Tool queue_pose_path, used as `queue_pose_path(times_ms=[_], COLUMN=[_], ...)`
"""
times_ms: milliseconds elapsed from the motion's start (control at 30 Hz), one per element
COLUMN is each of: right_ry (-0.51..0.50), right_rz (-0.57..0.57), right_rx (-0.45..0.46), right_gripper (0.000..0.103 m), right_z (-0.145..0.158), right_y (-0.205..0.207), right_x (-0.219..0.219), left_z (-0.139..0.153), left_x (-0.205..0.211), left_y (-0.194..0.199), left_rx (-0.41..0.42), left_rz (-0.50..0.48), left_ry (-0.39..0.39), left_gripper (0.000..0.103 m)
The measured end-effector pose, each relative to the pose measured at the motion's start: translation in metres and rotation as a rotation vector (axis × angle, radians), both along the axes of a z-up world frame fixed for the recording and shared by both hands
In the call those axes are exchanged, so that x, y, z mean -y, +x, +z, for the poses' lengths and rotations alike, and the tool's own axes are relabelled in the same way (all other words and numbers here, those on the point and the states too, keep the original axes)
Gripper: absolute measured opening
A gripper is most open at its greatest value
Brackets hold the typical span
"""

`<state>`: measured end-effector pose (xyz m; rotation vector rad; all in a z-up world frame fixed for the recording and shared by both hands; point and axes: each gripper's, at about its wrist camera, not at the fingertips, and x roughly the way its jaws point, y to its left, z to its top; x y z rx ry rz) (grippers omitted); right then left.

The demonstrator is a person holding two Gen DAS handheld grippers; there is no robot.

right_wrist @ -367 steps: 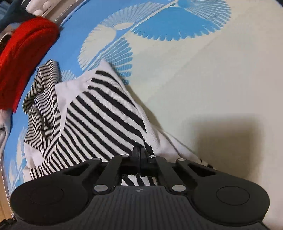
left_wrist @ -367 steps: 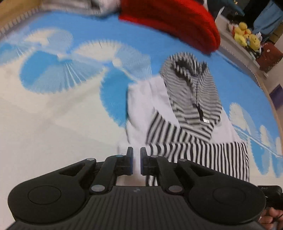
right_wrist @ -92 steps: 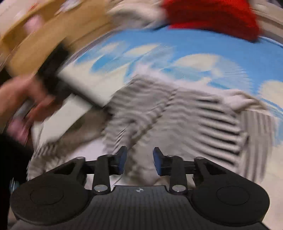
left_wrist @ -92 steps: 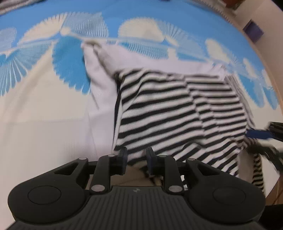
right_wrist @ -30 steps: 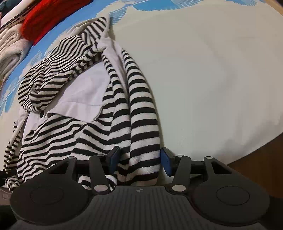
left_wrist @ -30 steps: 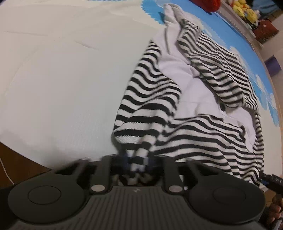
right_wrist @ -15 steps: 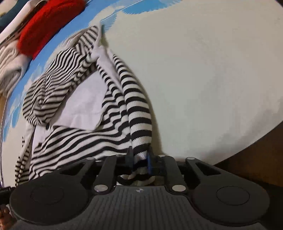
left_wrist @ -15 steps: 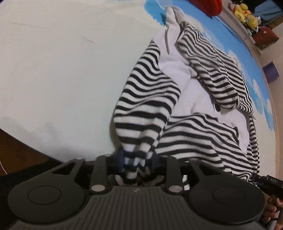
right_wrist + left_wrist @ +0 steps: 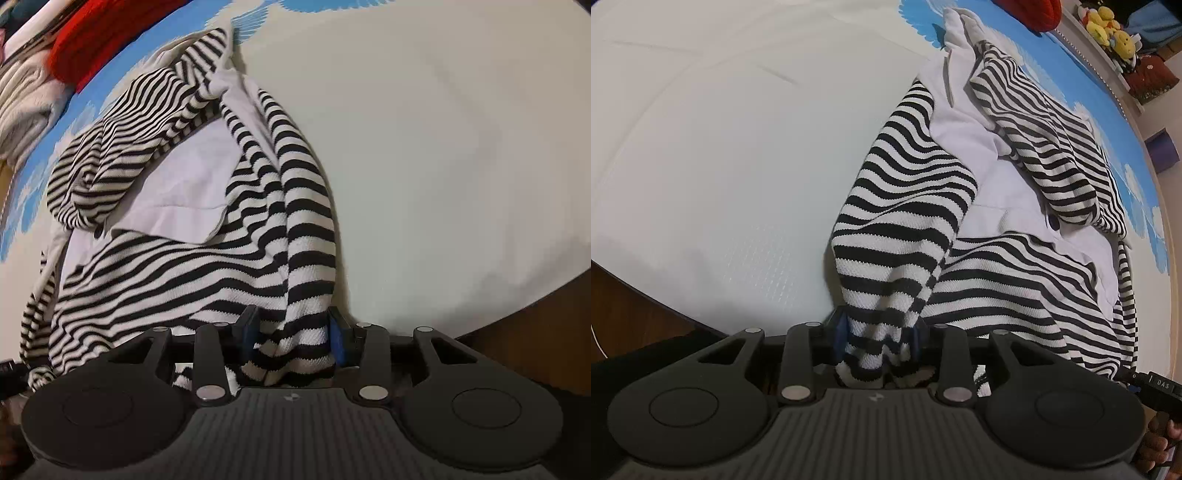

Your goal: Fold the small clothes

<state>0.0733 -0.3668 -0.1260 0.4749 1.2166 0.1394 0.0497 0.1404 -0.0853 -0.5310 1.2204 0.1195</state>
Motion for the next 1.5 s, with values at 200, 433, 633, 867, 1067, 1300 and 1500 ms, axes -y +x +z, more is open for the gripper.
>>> queue_pose_path(times_ms=[200,433,633,867,1067,1300,1500], right_ry=[-0.009,-0.02,-0.037,0.017,0.168,0.227,0.198], right_rz=[0.015,0.016,0.019,0.021,-0.015,0.036,0.013], right_rx=[0.009,0.018,0.059,0.245,0.378,0.463,0.365], right_gripper=[0.025,0.016,0.007,0.006,0.005,0.005,0.005], right_z=[0.001,0.002,0.008,0.057,0.125,0.177,0.143], right_y=[0.0,-0.001,-0.001,-0.005,-0.029,-0.07,0.0], right_x=[-0.001,0.001,0.0,0.012,0.053,0.083,0.069], left_z=[-0.001,-0.001,0.002,0.059,0.133,0.171,0.115], left_x=[0.0,0.004,0.006,0.008,0.0,-0.016,-0.032], left_y=[-0.002,-0.002,-0.003,-0.004,-0.026,-0.045,0.025], left_rx=[0.007,0.014,0.035,0.171,0.284,0.292,0.174], left_rz=[0.0,-0.031,-0.03,-0.088,-0.15,-0.175,-0.126], left_ry=[0.004,0.027,0.029,0.053,0.023,-0.108,-0.161], left_gripper=[0.035,0.023,0.01,0.009,0.008,0.009,0.009])
